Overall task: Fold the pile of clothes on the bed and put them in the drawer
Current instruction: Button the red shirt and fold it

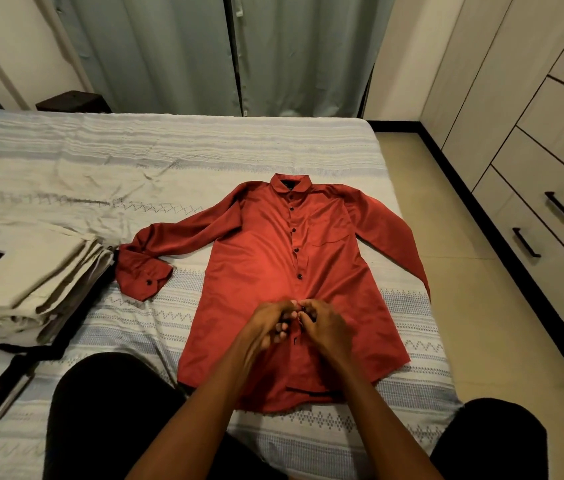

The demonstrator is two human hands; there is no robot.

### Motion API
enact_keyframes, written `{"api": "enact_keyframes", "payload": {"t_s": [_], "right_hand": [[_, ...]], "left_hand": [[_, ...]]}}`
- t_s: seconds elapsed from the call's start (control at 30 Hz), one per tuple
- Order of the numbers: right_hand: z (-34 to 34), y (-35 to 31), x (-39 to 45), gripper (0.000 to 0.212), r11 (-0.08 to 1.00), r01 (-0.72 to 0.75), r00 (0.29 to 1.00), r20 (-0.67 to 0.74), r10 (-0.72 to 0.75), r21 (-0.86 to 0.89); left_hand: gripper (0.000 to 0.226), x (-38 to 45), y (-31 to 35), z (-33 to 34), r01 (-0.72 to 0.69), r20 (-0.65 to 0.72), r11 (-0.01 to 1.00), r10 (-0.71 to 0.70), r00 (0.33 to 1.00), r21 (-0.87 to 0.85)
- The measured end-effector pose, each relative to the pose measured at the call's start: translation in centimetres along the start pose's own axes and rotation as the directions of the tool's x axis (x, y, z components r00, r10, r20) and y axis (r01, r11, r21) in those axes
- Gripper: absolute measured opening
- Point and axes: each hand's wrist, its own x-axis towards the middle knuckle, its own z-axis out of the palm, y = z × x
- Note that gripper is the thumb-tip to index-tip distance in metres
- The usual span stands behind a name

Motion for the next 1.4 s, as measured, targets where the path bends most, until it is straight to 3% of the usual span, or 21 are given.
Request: {"api": "enact_keyframes", "payload": {"t_s": [0.13,0.23,0.43,0.57,0.73,0.83,1.0,1.07,1.17,1.27,1.4], "right_hand": [[0.3,0.7,0.0,0.022,0.997,0.08,0.997,-0.012,-0.08,-0.024],[0.0,0.8,-0.1,0.019,0.994,0.099,0.994,-0.052,-0.096,0.053],[-0.7,0.6,-0.5,0.016,0.973,-0.05,0.999,0.02,0.046,0.225],[-2.0,-0.6,-3.1,0.033,0.999,-0.049,0.992,-0.117,0.047,-0.018],[-0.7,-1.9,-5.7,0.068,0.884,-0.23,0.973,-0.088,0.213,-0.406],[-0.5,-2.8,-5.6,0.075,0.822,-0.298,0.949,-0.055,0.312,-0.486],[-0.8,-3.6,-4.7,0.088,0.806,-0.284,0.933,0.043,0.356,-0.52],[-0.9,-4.2,-4.9,0.079,0.794,-0.232,0.942,0.074,0.328,-0.562],[-1.2,-4.6,-5.8,0.046,0.791,-0.113,0.975,0.086,0.205,-0.601],[-1.6,-4.0,-6.7,0.024,0.836,-0.04,0.995,0.05,0.081,-0.547],[-3.1,-2.7,-7.3,0.029,0.916,-0.181,0.981,0.0,0.194,-0.358]], "left_hand": [[0.024,-0.1,-0.7,0.4,-0.084,-0.032,0.99,0.088,0.996,0.113],[0.026,0.2,-1.2,0.7,-0.174,-0.068,0.967,0.189,0.98,0.184],[0.024,0.2,-2.0,0.6,-0.315,-0.176,0.891,0.385,0.906,0.327],[0.025,-0.6,-2.9,-0.1,-0.377,-0.248,0.859,0.472,0.846,0.348],[0.022,-2.4,-4.3,-0.2,-0.415,-0.313,0.838,0.525,0.791,0.354],[0.024,-3.5,-5.2,-0.2,-0.419,-0.32,0.834,0.531,0.784,0.358],[0.026,-4.8,-5.9,-0.1,-0.394,-0.234,0.841,0.496,0.836,0.372],[0.027,-5.2,-6.3,-0.2,-0.387,-0.239,0.844,0.489,0.839,0.371],[0.026,-5.3,-6.7,-0.4,-0.371,-0.242,0.843,0.482,0.842,0.388],[0.025,-5.3,-7.0,-0.7,-0.357,-0.176,0.829,0.465,0.868,0.43],[0.02,-5.0,-7.6,-0.9,-0.395,-0.033,0.735,0.493,0.87,0.552]]}}
